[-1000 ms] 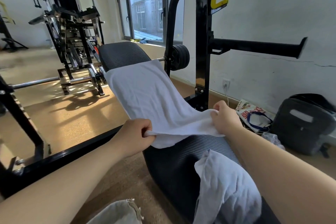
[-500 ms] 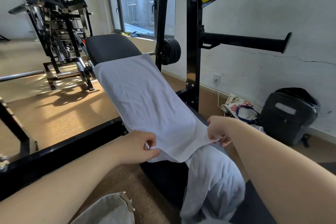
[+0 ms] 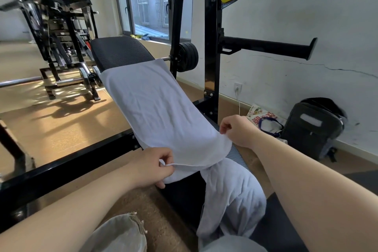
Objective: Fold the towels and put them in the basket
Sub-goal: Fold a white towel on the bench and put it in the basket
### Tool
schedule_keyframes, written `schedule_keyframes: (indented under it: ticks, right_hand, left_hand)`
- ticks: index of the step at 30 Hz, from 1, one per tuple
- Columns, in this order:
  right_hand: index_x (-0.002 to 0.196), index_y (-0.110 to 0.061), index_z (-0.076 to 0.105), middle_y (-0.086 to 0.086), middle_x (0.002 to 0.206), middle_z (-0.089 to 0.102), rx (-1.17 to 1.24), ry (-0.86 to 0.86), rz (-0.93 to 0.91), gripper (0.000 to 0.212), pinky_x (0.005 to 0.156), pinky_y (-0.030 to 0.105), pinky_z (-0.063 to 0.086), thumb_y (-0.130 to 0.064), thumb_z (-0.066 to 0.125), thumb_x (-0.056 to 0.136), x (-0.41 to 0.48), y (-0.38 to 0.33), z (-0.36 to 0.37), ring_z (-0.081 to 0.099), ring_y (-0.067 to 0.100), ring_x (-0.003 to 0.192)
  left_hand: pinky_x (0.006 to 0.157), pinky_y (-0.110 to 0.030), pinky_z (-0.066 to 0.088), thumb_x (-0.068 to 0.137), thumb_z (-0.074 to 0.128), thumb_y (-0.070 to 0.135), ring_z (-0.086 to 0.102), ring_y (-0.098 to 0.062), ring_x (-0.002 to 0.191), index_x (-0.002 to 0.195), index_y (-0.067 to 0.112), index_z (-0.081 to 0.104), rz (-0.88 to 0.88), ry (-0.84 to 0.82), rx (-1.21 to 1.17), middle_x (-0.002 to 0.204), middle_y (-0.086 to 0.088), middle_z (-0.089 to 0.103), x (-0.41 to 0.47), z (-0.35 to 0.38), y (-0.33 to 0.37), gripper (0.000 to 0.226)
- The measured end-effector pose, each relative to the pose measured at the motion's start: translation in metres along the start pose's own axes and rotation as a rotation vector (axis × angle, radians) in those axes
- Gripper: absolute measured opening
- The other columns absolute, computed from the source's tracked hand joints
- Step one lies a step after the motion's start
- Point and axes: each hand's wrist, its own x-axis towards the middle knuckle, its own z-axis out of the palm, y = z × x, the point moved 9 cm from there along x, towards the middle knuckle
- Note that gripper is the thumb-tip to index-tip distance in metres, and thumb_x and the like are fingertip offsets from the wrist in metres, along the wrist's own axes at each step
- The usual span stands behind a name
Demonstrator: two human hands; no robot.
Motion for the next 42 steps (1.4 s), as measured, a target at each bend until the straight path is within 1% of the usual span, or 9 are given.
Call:
schedule_keyframes:
  ticks: [5,10,17,22,25,29,34,37,42]
  right_hand:
    - [0.102,-0.023,0.072,-0.004,0.102,0.066,0.045,0.019,0.06,0.042,0.076,0.025,0.044,0.004,0.044,0.087,-0.001,0.01,-0.004,0.059,0.018,0.094]
    - [0.12,-0.019,0.068,0.001,0.109,0.064,-0.047,0.04,0.001,0.049,0.079,0.026,0.042,0.006,0.043,0.085,0.0,0.009,-0.001,0.054,0.019,0.096]
    - [0.103,-0.02,0.072,-0.001,0.093,0.07,0.105,0.259,-0.042,0.025,0.06,0.019,0.038,-0.006,0.054,0.093,0.019,-0.003,-0.01,0.06,0.019,0.085]
    - [0.111,-0.022,0.072,-0.009,0.095,0.065,0.189,0.348,-0.087,0.028,0.065,0.01,0.035,-0.01,0.052,0.096,0.041,-0.028,-0.018,0.055,0.012,0.088]
    - [0.114,-0.023,0.071,-0.007,0.102,0.067,0.287,0.4,-0.071,0.026,0.066,0.012,0.037,-0.014,0.054,0.097,0.06,-0.039,-0.025,0.056,0.01,0.093]
    - [0.112,-0.023,0.072,-0.012,0.094,0.066,0.379,0.466,-0.041,0.02,0.065,0.019,0.043,-0.019,0.059,0.097,0.086,-0.053,-0.033,0.057,0.01,0.085]
    - [0.1,-0.026,0.072,-0.014,0.09,0.065,0.464,0.502,-0.041,0.014,0.069,0.027,0.049,-0.02,0.059,0.096,0.117,-0.073,-0.038,0.061,0.015,0.091]
    - [0.098,-0.03,0.068,-0.01,0.093,0.066,0.549,0.504,-0.032,0.015,0.073,0.034,0.058,-0.02,0.057,0.098,0.14,-0.085,-0.04,0.065,0.018,0.09]
    - [0.113,-0.021,0.071,-0.001,0.1,0.069,0.515,0.549,-0.028,0.02,0.058,0.022,0.042,-0.024,0.054,0.101,0.181,-0.106,-0.044,0.062,0.013,0.084]
  left_hand:
    - [0.066,-0.033,0.053,0.078,0.064,0.024,0.076,-0.016,0.063,0.074,0.03,0.055,-0.047,0.182,-0.097,0.062,0.001,0.066,0.006,-0.019,-0.02,0.011]
    - [0.072,-0.037,0.063,0.084,0.068,0.02,0.075,-0.015,0.063,0.083,0.035,0.069,-0.082,0.333,-0.196,0.086,0.001,0.072,0.005,-0.041,-0.033,0.015]
    - [0.063,-0.032,0.057,0.09,0.069,0.023,0.074,-0.013,0.061,0.083,0.045,0.062,-0.02,0.507,-0.195,0.083,0.006,0.071,0.004,-0.073,-0.037,0.024]
    - [0.059,-0.025,0.052,0.093,0.069,0.026,0.074,-0.012,0.061,0.085,0.041,0.058,-0.001,0.613,-0.208,0.085,0.003,0.071,0.01,-0.101,-0.045,0.021]
    - [0.055,-0.024,0.059,0.094,0.068,0.026,0.074,-0.015,0.061,0.086,0.036,0.06,0.018,0.685,-0.271,0.083,0.007,0.07,0.016,-0.125,-0.051,0.015]
    - [0.065,-0.04,0.064,0.094,0.068,0.032,0.072,-0.013,0.063,0.091,0.031,0.063,-0.016,0.775,-0.331,0.096,0.007,0.071,0.024,-0.161,-0.063,0.006]
    - [0.056,-0.026,0.056,0.096,0.068,0.031,0.069,-0.007,0.065,0.096,0.028,0.066,-0.005,0.821,-0.312,0.095,0.005,0.071,0.036,-0.197,-0.068,0.004]
    - [0.055,-0.026,0.054,0.097,0.067,0.031,0.069,-0.01,0.067,0.096,0.027,0.065,-0.002,0.837,-0.283,0.093,0.003,0.072,0.049,-0.218,-0.069,0.004]
    - [0.058,-0.032,0.055,0.097,0.066,0.031,0.069,-0.019,0.077,0.091,0.032,0.063,0.017,0.892,-0.29,0.09,0.003,0.071,0.068,-0.251,-0.076,0.007]
